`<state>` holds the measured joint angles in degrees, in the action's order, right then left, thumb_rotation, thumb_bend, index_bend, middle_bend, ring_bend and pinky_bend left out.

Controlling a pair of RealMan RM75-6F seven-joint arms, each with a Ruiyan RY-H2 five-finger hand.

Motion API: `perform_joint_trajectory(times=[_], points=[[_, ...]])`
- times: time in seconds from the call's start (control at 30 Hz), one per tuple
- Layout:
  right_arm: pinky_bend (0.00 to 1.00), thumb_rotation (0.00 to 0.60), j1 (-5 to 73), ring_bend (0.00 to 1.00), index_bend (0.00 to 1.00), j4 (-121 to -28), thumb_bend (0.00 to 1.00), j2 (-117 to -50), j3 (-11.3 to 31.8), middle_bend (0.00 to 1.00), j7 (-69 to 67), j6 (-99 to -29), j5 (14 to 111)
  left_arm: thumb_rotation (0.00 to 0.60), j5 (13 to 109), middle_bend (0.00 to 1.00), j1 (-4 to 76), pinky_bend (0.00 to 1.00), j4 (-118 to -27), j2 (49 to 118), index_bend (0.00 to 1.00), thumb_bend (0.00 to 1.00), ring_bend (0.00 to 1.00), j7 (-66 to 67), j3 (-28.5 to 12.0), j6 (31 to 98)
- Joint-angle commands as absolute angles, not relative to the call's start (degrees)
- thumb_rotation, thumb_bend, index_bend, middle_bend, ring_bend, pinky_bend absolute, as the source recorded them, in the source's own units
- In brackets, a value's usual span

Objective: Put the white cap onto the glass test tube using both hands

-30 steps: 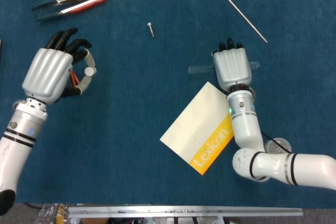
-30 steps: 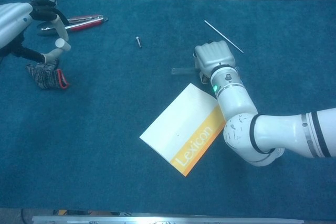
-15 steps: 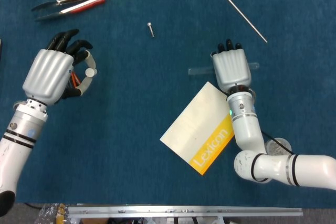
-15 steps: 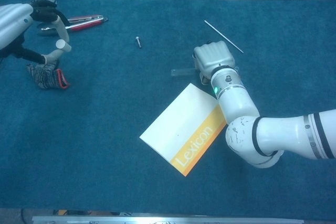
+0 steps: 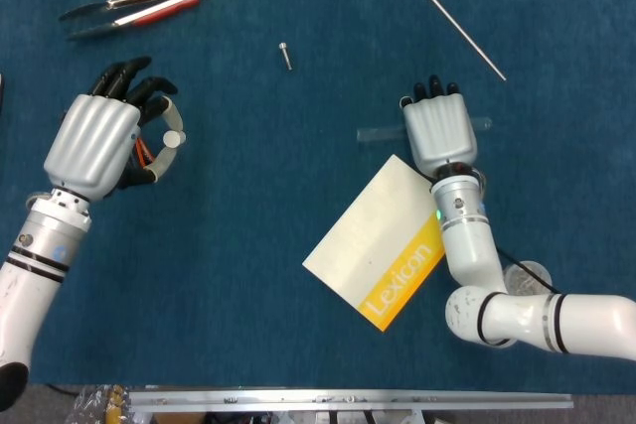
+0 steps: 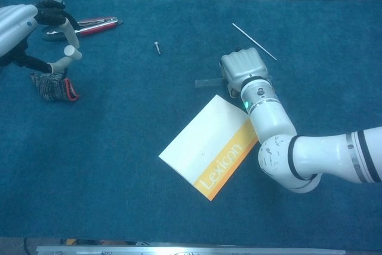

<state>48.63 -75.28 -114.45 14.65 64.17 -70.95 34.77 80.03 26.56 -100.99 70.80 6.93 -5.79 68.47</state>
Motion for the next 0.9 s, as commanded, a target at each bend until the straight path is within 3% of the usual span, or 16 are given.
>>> perform_joint_trajectory(times=[0.03,0.67,0.9], points=[[0.25,0.600,48.6,0.13,0.37,-75.2,0.39,-114.4,14.6,0.24,64.2,-70.9,34.8,0.600,80.0,0.28,26.6,0.09,-101.1,70.8,0.55,0.38,0.09,6.9,-5.8,68.4],[0.25,0.600,47.2,0.13,0.36,-77.1,0.26,-113.1,15.2,0.23,61.7,-72.0,36.8,0.600,80.4,0.28,26.8,0.09,-101.8,70.6,0.55,0.38,0.09,7.2,-5.7,68.2],[0.25,0.600,45.8,0.13,0.43,-79.7,0.23,-111.1,16.1,0.23,58.5,-70.7,36.1,0.600,80.4,0.28,27.0,0.09,-102.3,70.7,0.55,0.38,0.09,7.9,-5.8,68.0]])
